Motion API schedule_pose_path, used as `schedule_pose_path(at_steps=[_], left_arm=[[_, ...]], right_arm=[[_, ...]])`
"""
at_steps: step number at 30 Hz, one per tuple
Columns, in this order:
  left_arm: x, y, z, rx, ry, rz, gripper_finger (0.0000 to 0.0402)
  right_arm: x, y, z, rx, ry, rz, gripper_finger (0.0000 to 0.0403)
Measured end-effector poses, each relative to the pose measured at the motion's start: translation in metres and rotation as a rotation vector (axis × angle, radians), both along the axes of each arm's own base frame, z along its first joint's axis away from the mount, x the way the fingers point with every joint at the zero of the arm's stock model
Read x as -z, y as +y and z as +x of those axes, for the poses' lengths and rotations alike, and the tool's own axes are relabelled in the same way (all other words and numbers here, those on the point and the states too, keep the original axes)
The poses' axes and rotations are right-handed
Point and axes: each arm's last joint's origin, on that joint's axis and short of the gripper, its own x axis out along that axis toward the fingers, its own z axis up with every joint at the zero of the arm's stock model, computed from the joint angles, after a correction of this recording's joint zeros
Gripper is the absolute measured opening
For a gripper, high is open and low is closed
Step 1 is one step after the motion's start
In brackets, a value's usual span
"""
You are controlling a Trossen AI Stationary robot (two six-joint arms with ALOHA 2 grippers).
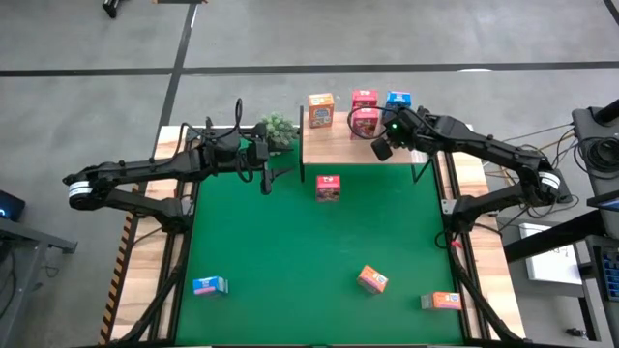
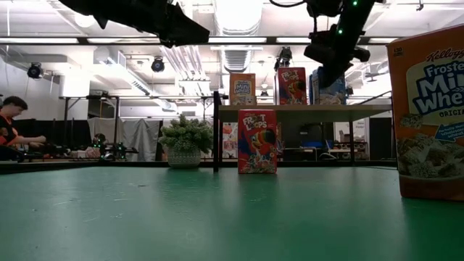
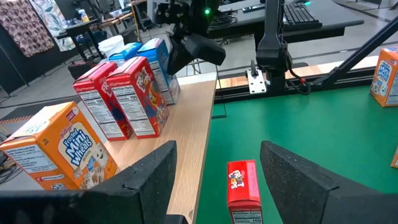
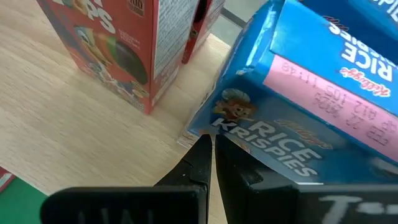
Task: Stack cereal on shelf
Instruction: Put the top blue cereal box on the shelf aligned with the other blue cereal box, then put the left orange cereal box on the shelf aligned with the other orange cereal box
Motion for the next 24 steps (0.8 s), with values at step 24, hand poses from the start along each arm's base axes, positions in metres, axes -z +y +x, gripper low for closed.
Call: schedule_pose_path(at_steps=[24], left_arm=[[0.0001,0.0,0.0,-0.003,-0.001,-0.013,0.0215]], right_arm=[[-0.0024,0.0061,-0.0009,-0.089,-0.04,0.059,0.0013]])
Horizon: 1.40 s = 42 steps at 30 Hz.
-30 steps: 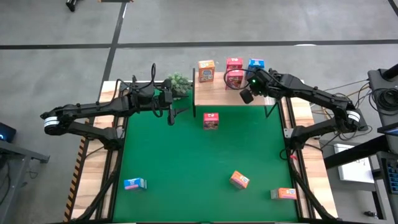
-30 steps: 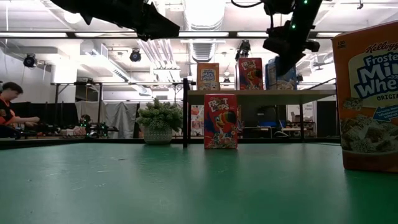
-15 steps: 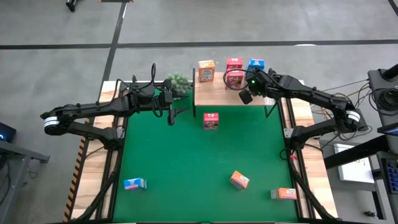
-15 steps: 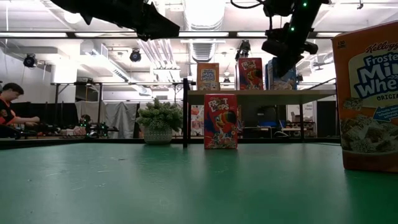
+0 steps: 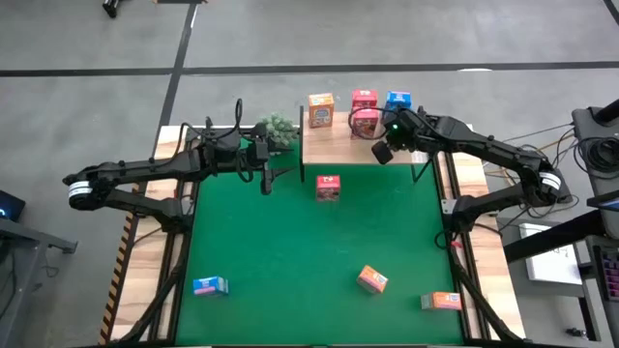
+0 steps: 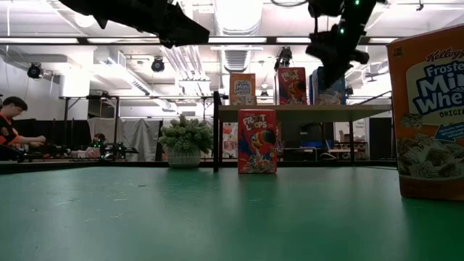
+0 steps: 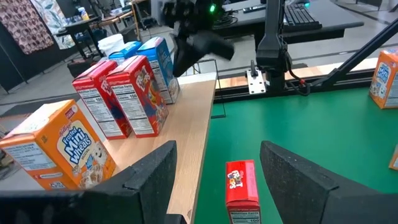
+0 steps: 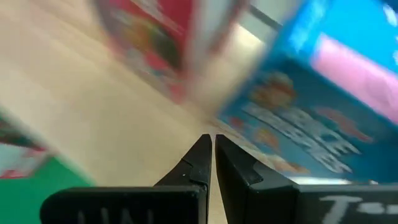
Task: Stack cereal on shelf
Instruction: Put the left orange cereal box on the shelf aligned with the other orange cereal box
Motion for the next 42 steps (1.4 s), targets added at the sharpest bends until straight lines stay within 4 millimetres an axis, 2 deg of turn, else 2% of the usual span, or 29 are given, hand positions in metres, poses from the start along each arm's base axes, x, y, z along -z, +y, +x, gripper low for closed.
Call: schedule_pose_path(at_steps=[5,9,14,19,28,33,38,42], left_arm=[[0.003,0.0,-0.001,-0.007,0.02,-0.041,0.0215],[0.006,-0.001,-0.001,-0.016,0.042,-0.091,0.0215],[0.008,-0.002,-0.001,-0.027,0.056,-0.158,0.0215],[0.009,-0.011,0.001,-0.002,0.065,-0.195,0.0215],[0.008,-0.034,0.004,0.086,0.063,-0.205,0.0215],[-0.001,-0.037,0.004,0.105,0.037,-0.191,0.0215],[-0.006,-0.037,0.005,0.105,0.032,-0.189,0.0215],[-0.006,-0.037,0.005,0.107,0.031,-0.187,0.0215]], right_arm=[[-0.025,0.018,-0.001,-0.123,-0.17,-0.098,0.0013],[-0.038,0.037,-0.006,-0.207,-0.281,-0.167,0.0013],[-0.04,0.06,-0.004,-0.339,-0.385,-0.155,0.0013],[-0.036,0.08,0.007,-0.445,-0.447,-0.086,0.0013],[-0.04,0.123,0.034,-0.55,-0.45,0.133,0.0013],[-0.043,0.149,0.05,-0.543,-0.414,0.288,0.0013],[-0.035,0.176,0.064,-0.508,-0.28,0.503,0.0013],[-0.017,0.203,0.073,-0.444,-0.106,0.707,0.0013]])
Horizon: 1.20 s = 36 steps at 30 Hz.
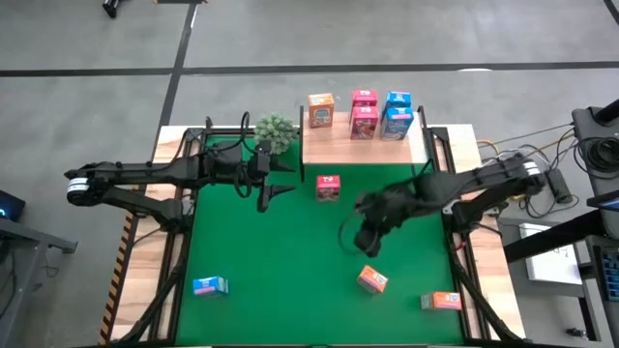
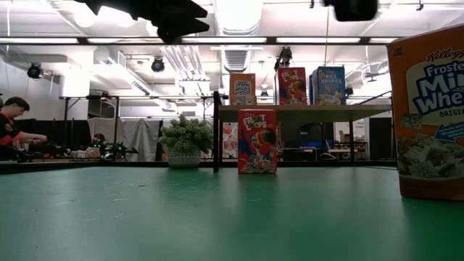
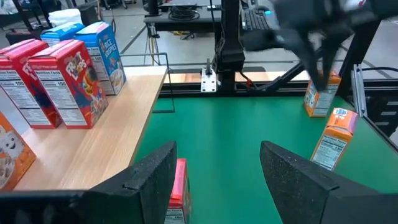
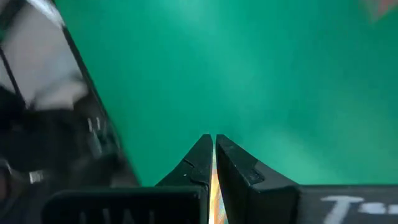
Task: Stack cereal on shelf
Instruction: Put the left orange cereal box on the shelf aligned with the other orange cereal box
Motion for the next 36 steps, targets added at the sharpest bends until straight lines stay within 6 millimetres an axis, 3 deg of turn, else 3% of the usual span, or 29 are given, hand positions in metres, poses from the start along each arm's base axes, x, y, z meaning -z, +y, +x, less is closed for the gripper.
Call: schedule_pose_path(at_steps=[7,12,17,26,31,36], left_arm=[[0.001,-0.001,0.0,0.002,0.008,-0.01,0.0215],[0.003,-0.005,0.0,0.016,0.024,-0.014,0.0215],[0.007,-0.013,0.001,0.048,0.037,-0.015,0.0215],[0.006,-0.026,0.002,0.102,0.031,-0.014,0.0215],[0.006,-0.032,0.002,0.123,0.029,-0.017,0.0215],[0.006,-0.033,0.003,0.128,0.027,-0.019,0.0215]], right_arm=[[0.036,0.052,-0.001,0.029,0.392,0.11,0.0013],[0.051,0.079,0.002,0.054,0.422,0.094,0.0013],[0.057,0.087,0.003,0.077,0.409,0.058,0.0032],[0.055,0.086,0.0,0.113,0.338,-0.058,0.0163],[0.064,0.093,0.002,0.095,0.368,-0.076,0.0241],[0.073,0.1,0.003,0.078,0.388,-0.097,0.0289]])
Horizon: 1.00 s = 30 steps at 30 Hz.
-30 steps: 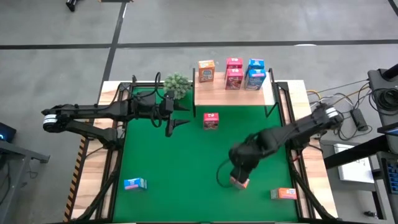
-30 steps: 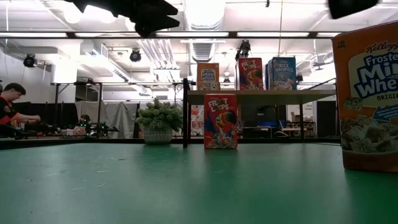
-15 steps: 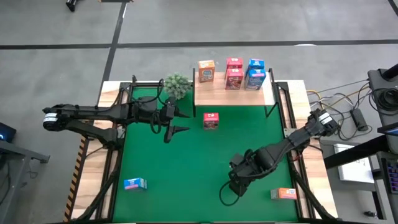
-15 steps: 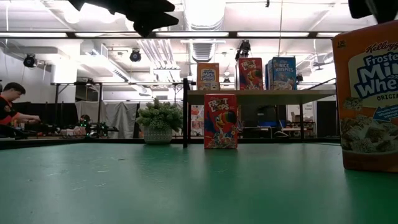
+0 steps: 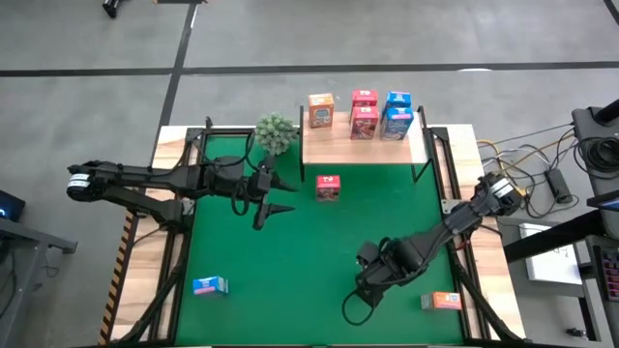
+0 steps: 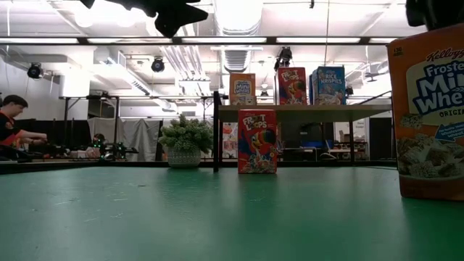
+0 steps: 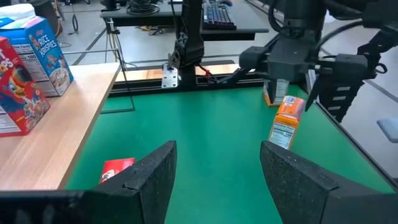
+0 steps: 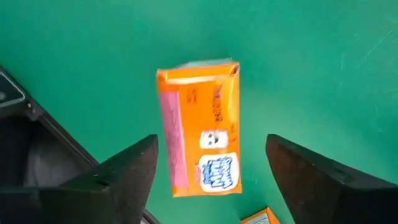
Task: Stack cereal on shelf
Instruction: Put the left orange cereal box on the shelf aligned with the other orange cereal box
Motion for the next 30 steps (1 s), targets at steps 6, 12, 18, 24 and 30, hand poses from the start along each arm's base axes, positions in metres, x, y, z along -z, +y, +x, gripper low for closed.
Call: schedule_pose_path(at_steps=[6,12,18,24,30], left_arm=[[-0.001,0.0,0.0,0.0,-0.01,0.0,0.0215],[-0.001,0.0,0.0,-0.001,-0.011,-0.001,0.0215],[-0.001,0.0,0.0,-0.001,-0.011,0.0,0.0215],[0.0,0.0,0.0,-0.001,-0.009,-0.001,0.0215],[0.0,0.0,0.0,-0.001,-0.008,-0.001,0.0215]], right_arm=[[0.008,0.007,0.001,-0.027,0.016,-0.023,0.0299],[0.023,0.01,0.007,-0.062,0.039,-0.065,0.0269],[0.023,0.01,0.007,-0.054,0.04,-0.064,0.0199],[0.021,0.01,0.006,-0.054,0.032,-0.059,0.0149],[0.016,0.009,0.005,-0.057,0.015,-0.049,0.0144]])
